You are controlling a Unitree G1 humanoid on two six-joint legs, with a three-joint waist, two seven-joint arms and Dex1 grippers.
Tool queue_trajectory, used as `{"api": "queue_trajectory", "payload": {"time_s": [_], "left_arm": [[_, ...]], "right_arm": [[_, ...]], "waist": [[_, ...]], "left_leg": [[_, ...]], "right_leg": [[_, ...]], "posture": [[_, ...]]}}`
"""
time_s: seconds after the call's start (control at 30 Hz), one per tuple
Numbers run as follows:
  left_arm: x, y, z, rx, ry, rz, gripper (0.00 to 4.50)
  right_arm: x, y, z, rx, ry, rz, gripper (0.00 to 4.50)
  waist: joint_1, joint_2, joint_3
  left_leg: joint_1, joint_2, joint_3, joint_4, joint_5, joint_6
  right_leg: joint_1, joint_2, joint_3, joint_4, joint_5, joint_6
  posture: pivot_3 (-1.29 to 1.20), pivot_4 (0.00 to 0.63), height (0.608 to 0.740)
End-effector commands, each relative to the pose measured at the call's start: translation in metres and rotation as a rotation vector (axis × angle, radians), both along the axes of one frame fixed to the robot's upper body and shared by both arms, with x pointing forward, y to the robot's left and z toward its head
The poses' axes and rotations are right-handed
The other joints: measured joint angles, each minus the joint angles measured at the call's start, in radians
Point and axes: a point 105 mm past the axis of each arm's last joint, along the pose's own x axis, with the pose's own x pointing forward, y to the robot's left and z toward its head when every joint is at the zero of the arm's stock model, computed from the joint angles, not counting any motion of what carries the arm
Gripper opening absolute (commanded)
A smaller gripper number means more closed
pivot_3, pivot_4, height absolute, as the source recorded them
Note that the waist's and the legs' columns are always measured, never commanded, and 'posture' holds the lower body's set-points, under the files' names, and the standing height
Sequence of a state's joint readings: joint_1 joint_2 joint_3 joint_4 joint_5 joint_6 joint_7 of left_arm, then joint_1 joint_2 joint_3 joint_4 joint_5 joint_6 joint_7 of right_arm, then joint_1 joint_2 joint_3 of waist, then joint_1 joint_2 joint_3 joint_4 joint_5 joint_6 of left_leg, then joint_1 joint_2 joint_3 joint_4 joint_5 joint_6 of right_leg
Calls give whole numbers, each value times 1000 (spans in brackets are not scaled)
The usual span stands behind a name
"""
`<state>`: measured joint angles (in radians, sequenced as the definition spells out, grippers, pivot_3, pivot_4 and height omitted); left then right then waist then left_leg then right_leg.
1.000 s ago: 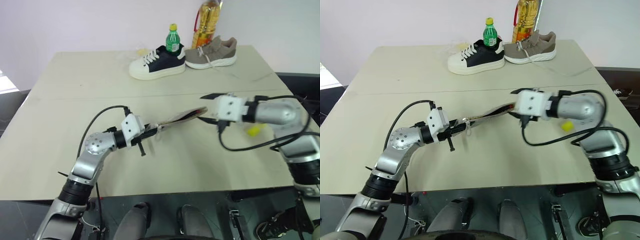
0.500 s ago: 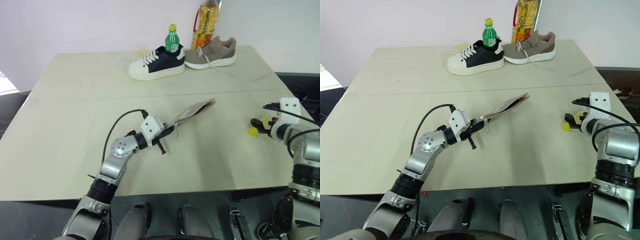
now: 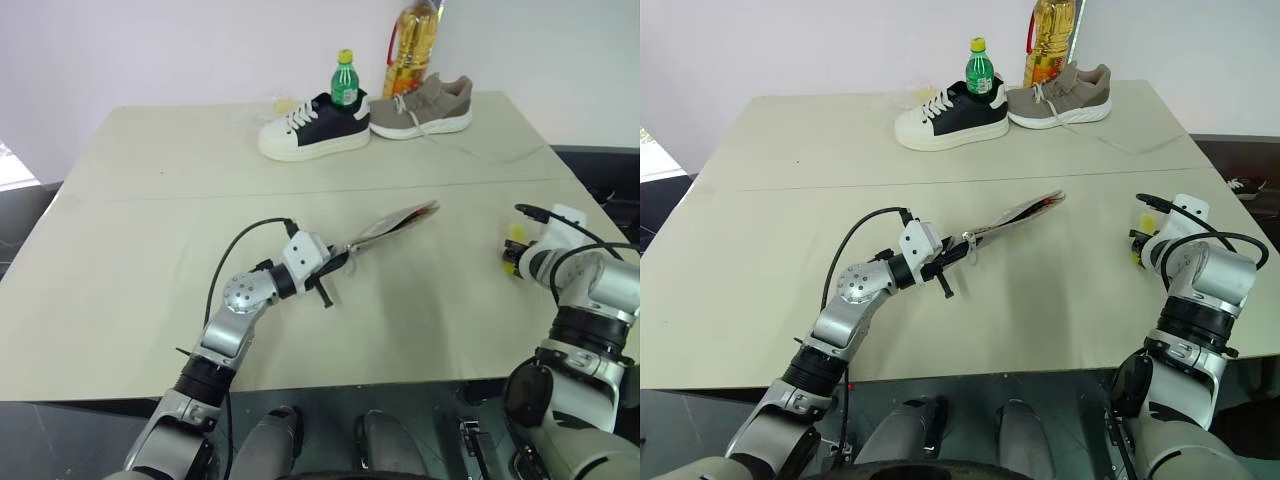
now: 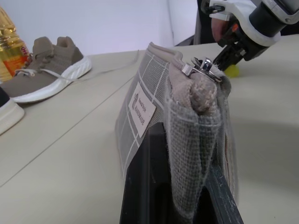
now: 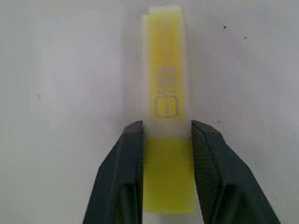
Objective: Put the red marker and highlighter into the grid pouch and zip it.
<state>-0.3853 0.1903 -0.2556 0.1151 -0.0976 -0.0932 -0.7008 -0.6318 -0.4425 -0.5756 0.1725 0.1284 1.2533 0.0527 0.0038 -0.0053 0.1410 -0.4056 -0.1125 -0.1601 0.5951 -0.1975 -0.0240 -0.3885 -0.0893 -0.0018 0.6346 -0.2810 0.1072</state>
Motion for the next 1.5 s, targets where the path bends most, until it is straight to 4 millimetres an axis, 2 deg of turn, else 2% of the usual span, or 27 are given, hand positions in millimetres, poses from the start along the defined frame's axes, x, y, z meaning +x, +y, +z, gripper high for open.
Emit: {"api": "queue_trajectory", "payload": {"time_s": [0.03,0.1,0.17,0.23,0.3,0.4,0.6,0.77,1.03,1.13,1.27,1.4,1.5], "left_arm": [[1,8,13,-31,-44,24,0],[2,12,16,-38,-45,32,0],[3,17,18,-40,-47,38,0],[4,22,21,-42,-49,44,0],[4,25,23,-48,-50,45,0],[4,27,24,-53,-51,47,0],[3,28,26,-58,-53,56,0],[4,29,27,-60,-54,61,0],[-4,24,30,-9,-88,-6,0],[-7,23,29,16,-94,-38,0],[-15,22,27,74,-98,-118,0],[-20,18,24,116,-98,-189,0],[-20,17,24,117,-100,-198,0]], "right_arm": [[15,13,35,-92,-140,143,846],[21,26,58,-258,-226,304,846],[21,49,88,-579,-319,562,846],[13,76,104,-823,-388,810,846],[0,99,108,-862,-434,1004,846],[-9,109,101,-919,-411,1142,846],[-13,116,91,-919,-403,1225,846],[-12,113,86,-949,-377,1244,846],[-18,120,82,-1106,-327,1385,846],[-21,127,80,-1182,-315,1462,846],[-30,150,81,-1308,-343,1611,846],[-37,173,77,-1335,-390,1718,846],[-38,178,77,-1313,-406,1732,846]], "waist": [[-4,0,0],[-12,1,0],[-13,2,1],[-18,2,1],[-22,1,0],[-18,0,1],[-10,-1,1],[-11,-1,1],[-11,-1,1],[-12,-1,1],[-15,0,1],[-14,-1,1],[-10,-1,1]], "left_leg": [[0,0,0,0,0,0],[0,0,0,0,0,0],[0,0,0,0,0,0],[0,0,0,0,0,1],[1,0,1,0,0,1],[2,2,1,0,-1,1],[1,0,0,1,-1,1],[1,0,0,1,-1,1],[1,1,0,1,-1,1],[1,1,0,1,-1,1],[1,1,0,0,-1,1],[1,1,0,0,-1,0],[1,1,0,1,-1,0]], "right_leg": [[0,0,0,0,0,0],[0,0,0,0,0,0],[0,0,0,0,0,0],[0,0,0,0,0,1],[0,1,0,-1,-1,1],[3,2,0,-1,0,1],[3,0,0,-2,0,1],[3,-1,0,-2,0,1],[2,-1,0,-2,0,1],[2,-1,0,-2,0,1],[1,-1,0,-2,0,1],[1,-1,0,-2,0,1],[2,-1,0,-2,0,1]], "posture": [[0,150,740],[0,150,740],[0,150,740],[0,150,740],[0,150,740],[0,150,740],[0,150,740],[0,150,740],[0,150,740],[0,150,740],[0,150,740],[0,150,740],[0,150,740]]}}
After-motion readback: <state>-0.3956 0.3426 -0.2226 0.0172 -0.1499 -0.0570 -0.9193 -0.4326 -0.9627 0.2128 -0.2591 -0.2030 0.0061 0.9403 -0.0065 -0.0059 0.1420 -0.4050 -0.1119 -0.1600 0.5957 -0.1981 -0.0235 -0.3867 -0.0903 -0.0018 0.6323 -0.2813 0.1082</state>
